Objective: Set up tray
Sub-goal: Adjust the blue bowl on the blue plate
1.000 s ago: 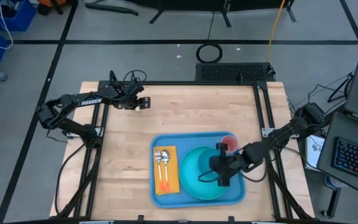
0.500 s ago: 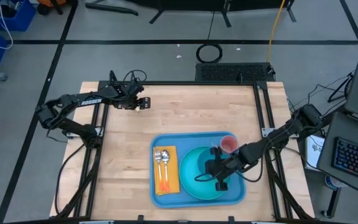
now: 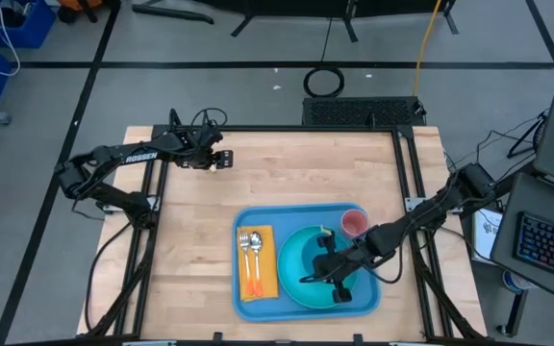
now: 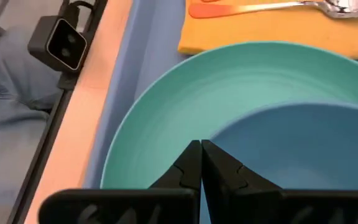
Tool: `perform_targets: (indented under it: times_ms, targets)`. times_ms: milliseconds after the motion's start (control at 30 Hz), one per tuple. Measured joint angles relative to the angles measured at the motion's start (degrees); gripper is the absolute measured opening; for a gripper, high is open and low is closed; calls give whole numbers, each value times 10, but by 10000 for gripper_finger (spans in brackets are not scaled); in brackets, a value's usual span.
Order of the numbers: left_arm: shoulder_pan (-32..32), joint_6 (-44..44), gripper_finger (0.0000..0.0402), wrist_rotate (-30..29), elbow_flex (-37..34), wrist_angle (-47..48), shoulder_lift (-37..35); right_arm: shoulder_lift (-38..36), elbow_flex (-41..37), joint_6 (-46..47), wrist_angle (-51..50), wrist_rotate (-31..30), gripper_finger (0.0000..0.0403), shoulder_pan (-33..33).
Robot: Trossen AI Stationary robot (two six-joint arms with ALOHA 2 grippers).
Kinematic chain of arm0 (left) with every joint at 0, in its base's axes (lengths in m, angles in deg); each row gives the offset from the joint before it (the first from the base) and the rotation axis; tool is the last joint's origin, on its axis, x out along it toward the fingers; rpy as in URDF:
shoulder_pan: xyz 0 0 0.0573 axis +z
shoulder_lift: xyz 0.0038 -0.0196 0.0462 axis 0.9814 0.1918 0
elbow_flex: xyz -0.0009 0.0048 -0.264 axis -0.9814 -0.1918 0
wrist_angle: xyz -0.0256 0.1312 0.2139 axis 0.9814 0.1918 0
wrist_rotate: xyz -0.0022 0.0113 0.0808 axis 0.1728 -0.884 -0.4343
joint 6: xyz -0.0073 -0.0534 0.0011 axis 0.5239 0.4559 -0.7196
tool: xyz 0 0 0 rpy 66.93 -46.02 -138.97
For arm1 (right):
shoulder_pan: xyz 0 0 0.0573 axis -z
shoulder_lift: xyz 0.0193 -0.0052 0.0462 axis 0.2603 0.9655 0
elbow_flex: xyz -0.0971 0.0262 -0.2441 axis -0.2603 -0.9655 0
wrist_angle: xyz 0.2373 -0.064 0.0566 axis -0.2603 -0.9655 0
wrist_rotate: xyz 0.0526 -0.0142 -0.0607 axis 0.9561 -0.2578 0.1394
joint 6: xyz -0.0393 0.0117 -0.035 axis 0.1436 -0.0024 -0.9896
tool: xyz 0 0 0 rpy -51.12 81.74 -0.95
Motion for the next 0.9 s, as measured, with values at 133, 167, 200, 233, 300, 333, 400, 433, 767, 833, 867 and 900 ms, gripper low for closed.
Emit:
perform_targets:
  times_ms: [133, 167, 200, 233, 300, 333, 400, 433, 767, 833, 867, 900]
  targets:
    - [0, 0, 223, 0, 0, 0, 0, 19, 0, -13, 12, 2, 0, 3]
    - [0, 0, 223, 0, 0, 0, 0, 22, 0, -15, 16, 3, 0, 4]
    - [-1, 0, 223, 0, 0, 0, 0, 24, 0, -16, 22, 4, 0, 4]
    - [-2, -1, 223, 0, 0, 0, 0, 25, 0, -16, 29, 10, 0, 6]
    - [-2, -4, 223, 0, 0, 0, 0, 26, 0, -15, 35, 11, 0, 8]
    - [-2, -4, 223, 0, 0, 0, 0, 26, 0, -15, 29, 8, 0, 9]
    - [-2, -4, 223, 0, 0, 0, 0, 27, 0, -14, 16, 0, 0, 12]
    - [-2, -4, 223, 0, 0, -1, 0, 27, 0, -10, 14, 0, 0, 14]
    - [-2, -9, 223, 0, -1, -1, 0, 26, 0, -30, 61, 44, 0, 19]
    - [-2, -9, 223, 0, -1, -1, 0, 26, 0, -36, 69, 43, 0, 19]
    - [-2, -9, 223, 0, -1, -1, 0, 26, 0, -32, 70, 41, 0, 19]
    - [-2, -9, 223, 0, -1, -1, 0, 26, 0, -30, 68, 36, 0, 20]
